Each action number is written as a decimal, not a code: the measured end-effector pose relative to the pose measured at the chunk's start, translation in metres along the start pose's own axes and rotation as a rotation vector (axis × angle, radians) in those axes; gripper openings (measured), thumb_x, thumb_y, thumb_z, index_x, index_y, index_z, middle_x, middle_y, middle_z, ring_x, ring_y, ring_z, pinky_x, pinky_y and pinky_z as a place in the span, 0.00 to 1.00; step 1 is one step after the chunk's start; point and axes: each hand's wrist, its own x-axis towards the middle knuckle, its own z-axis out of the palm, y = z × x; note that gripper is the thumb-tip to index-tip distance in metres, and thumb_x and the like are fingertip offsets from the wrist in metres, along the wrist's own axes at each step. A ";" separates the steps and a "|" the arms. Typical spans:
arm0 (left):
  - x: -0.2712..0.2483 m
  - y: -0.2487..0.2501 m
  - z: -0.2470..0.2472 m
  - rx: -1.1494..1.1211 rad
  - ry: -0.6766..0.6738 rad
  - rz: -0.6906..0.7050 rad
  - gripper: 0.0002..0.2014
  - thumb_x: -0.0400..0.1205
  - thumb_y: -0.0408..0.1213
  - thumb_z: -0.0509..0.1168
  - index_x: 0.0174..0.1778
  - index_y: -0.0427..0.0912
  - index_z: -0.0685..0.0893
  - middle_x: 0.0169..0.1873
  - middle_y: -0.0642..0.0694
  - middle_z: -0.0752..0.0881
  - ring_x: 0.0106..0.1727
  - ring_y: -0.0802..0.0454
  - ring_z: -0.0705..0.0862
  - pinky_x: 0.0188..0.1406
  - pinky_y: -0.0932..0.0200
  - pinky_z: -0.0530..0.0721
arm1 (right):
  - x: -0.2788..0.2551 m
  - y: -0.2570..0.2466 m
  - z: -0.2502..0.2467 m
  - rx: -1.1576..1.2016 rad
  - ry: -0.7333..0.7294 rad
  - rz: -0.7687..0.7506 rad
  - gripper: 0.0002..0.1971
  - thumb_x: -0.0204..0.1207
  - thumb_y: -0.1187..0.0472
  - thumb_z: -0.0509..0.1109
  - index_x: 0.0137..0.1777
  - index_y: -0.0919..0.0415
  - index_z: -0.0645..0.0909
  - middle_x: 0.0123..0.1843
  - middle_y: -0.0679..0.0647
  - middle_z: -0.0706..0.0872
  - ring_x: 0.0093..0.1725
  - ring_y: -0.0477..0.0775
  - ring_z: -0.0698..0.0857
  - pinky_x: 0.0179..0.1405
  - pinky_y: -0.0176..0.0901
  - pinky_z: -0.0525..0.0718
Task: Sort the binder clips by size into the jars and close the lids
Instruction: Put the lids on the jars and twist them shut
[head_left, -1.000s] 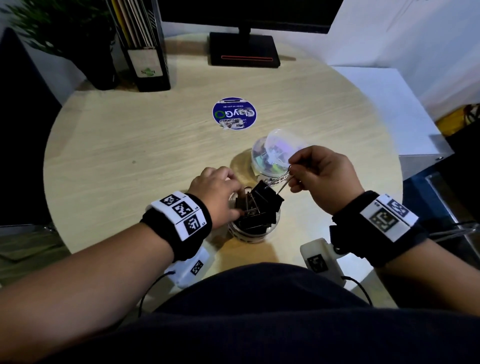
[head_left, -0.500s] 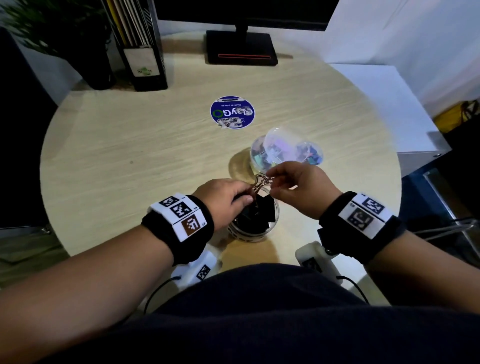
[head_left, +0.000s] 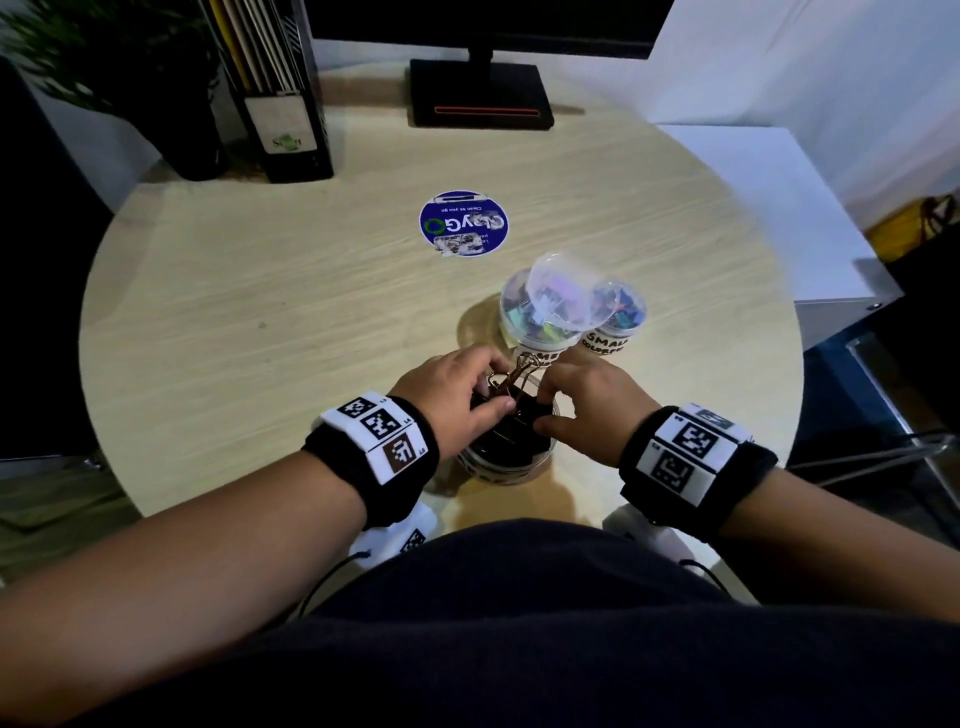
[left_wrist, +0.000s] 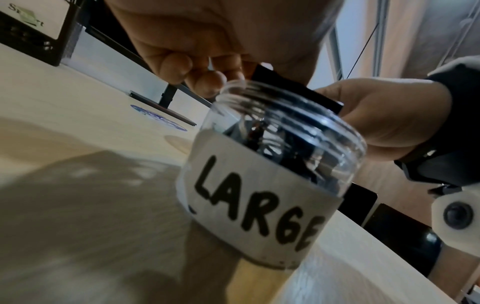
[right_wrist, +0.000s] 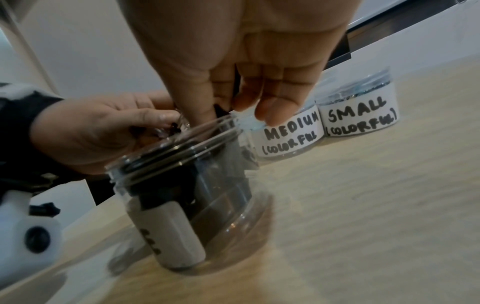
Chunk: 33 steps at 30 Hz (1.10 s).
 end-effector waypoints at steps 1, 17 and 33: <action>-0.001 -0.001 0.000 -0.016 0.001 0.002 0.15 0.78 0.48 0.67 0.60 0.54 0.76 0.43 0.57 0.78 0.43 0.57 0.76 0.42 0.60 0.74 | -0.001 0.001 0.000 0.018 0.035 -0.032 0.09 0.67 0.60 0.77 0.45 0.60 0.83 0.51 0.53 0.77 0.50 0.53 0.76 0.49 0.38 0.69; -0.008 -0.002 -0.007 -0.074 -0.050 0.012 0.19 0.72 0.52 0.72 0.55 0.48 0.81 0.50 0.56 0.78 0.51 0.59 0.76 0.47 0.66 0.69 | 0.000 -0.003 -0.018 0.100 0.018 -0.038 0.14 0.65 0.67 0.70 0.50 0.58 0.87 0.38 0.55 0.87 0.39 0.57 0.83 0.45 0.45 0.81; -0.009 -0.002 -0.006 -0.054 -0.073 -0.030 0.26 0.64 0.50 0.79 0.56 0.50 0.79 0.52 0.56 0.75 0.54 0.56 0.76 0.52 0.64 0.73 | 0.010 0.009 -0.024 0.484 0.335 0.148 0.05 0.72 0.58 0.75 0.40 0.50 0.80 0.38 0.55 0.87 0.38 0.53 0.85 0.45 0.43 0.84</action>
